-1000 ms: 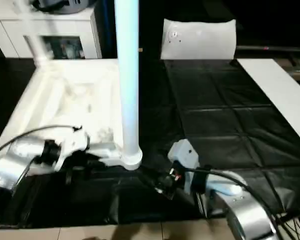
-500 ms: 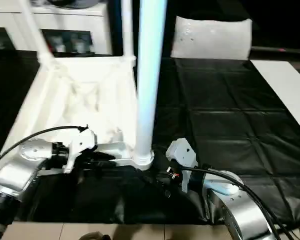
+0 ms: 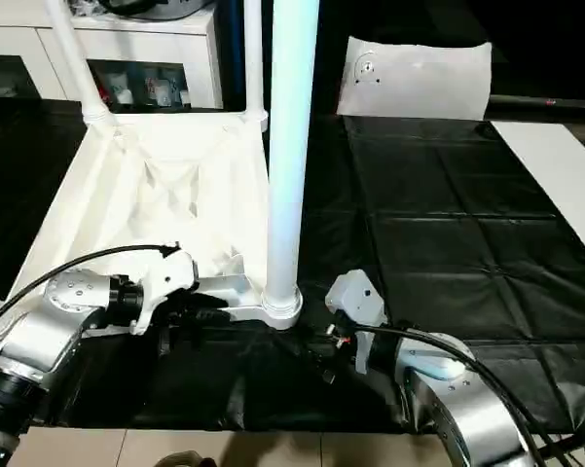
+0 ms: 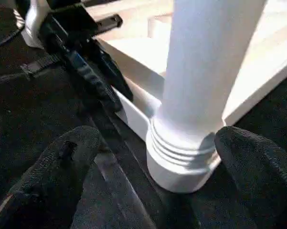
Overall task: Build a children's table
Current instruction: Rotate leg to tighten
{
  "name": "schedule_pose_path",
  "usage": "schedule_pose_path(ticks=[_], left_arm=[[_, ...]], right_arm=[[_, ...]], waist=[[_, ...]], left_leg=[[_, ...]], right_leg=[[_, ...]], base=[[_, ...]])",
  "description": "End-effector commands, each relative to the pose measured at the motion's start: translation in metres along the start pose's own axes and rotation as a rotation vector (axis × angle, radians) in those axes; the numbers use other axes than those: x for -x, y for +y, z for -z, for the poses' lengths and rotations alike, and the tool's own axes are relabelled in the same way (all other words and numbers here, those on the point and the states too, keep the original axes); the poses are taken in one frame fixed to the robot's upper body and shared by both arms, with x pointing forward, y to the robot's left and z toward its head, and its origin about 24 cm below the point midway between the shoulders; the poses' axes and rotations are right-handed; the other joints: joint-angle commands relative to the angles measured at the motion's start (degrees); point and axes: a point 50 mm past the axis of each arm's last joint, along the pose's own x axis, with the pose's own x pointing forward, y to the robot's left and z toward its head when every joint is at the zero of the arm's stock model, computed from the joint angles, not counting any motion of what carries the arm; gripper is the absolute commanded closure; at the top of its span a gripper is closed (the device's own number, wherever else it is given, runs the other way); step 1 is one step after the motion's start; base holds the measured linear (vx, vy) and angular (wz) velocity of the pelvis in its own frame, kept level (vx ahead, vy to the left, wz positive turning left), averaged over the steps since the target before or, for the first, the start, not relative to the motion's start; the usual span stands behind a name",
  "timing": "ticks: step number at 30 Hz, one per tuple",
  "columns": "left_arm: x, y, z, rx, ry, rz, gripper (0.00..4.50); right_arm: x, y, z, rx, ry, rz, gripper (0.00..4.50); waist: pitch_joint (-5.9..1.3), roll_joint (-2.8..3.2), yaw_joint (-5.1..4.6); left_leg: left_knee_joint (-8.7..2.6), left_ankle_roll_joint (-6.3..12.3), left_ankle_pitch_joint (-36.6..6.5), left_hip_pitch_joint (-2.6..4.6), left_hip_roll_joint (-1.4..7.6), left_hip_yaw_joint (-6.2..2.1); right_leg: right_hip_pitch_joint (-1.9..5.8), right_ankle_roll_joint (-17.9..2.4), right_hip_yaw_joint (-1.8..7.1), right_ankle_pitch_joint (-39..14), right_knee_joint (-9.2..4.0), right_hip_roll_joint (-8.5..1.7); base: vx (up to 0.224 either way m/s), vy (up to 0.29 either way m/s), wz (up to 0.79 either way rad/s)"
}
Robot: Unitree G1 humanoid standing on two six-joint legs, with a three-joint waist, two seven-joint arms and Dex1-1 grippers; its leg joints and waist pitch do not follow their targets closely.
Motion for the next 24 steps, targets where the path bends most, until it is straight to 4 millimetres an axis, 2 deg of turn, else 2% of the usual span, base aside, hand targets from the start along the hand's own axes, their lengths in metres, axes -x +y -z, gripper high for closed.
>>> schedule_pose_path(ticks=[1, 9, 10, 16, 19, 21, 24], left_arm=[[-0.003, -0.003, 0.005, 0.023, 0.020, 0.034, 4.33], [-0.002, 0.001, 0.009, -0.033, 0.120, 0.164, 4.48], [-0.001, 0.004, 0.010, -0.056, 0.149, 0.183, 4.48], [0.001, 0.011, 0.006, -0.123, 0.176, 0.223, 4.48], [0.000, 0.012, 0.002, -0.169, 0.161, 0.267, 4.50], [-0.001, 0.011, -0.001, -0.192, 0.152, 0.290, 4.50], [-0.003, 0.010, -0.004, -0.247, 0.150, 0.333, 4.50]], right_arm=[[0.001, -0.009, -0.006, 0.020, -0.013, 0.016, 0.00], [0.004, -0.018, -0.012, 0.073, -0.012, -0.049, 0.00], [0.003, -0.022, -0.015, 0.081, -0.018, -0.073, 0.00], [-0.002, -0.028, -0.024, 0.106, -0.024, -0.180, 0.00], [-0.003, -0.031, -0.028, 0.092, -0.033, -0.263, 0.36], [-0.004, -0.032, -0.029, 0.081, -0.036, -0.296, 0.36], [-0.009, -0.035, -0.025, 0.082, 0.001, -0.372, 0.78]], waist=[[-3.13, -0.17, 0.32], [-3.31, -0.40, 0.28], [-3.40, -0.22, 0.23], [-3.18, -0.16, 0.38], [-3.25, -0.30, 0.74], [-3.44, -0.35, 1.05], [-3.64, -0.35, 1.45]], left_leg=[[-3.93, 2.40, -7.6, 0.63, 3.45, -1.31], [-3.58, 3.53, -5.8, 0.55, 3.33, -1.16], [-3.55, 3.54, -5.9, 0.64, 3.40, -1.16], [-3.68, 2.71, -8.8, 0.83, 3.48, -1.11], [-3.72, 2.35, -9.0, 0.89, 3.63, -1.08], [-3.60, 2.66, -8.1, 0.92, 3.65, -1.06], [-3.41, 3.16, -6.7, 0.83, 3.64, -0.98]], right_leg=[[2.00, -12.5, 2.69, 0.8, -4.10, -5.15], [2.19, -13.1, 2.68, 3.8, -3.76, -5.20], [2.13, -13.3, 2.64, 3.9, -3.75, -5.23], [1.99, -13.8, 2.65, -0.9, -4.22, -5.36], [1.96, -13.8, 2.68, -1.4, -4.14, -5.35], [1.90, -14.4, 2.55, 0.6, -3.78, -5.25], [1.96, -14.9, 2.47, 3.1, -3.46, -5.33]], base=[[0.000, 0.000, 0.00], [0.000, 0.000, 0.00], [0.000, 0.000, 0.00], [0.000, 0.000, 0.00], [0.000, 0.000, 0.00], [0.000, 0.000, 0.00], [0.000, 0.000, 0.00]])
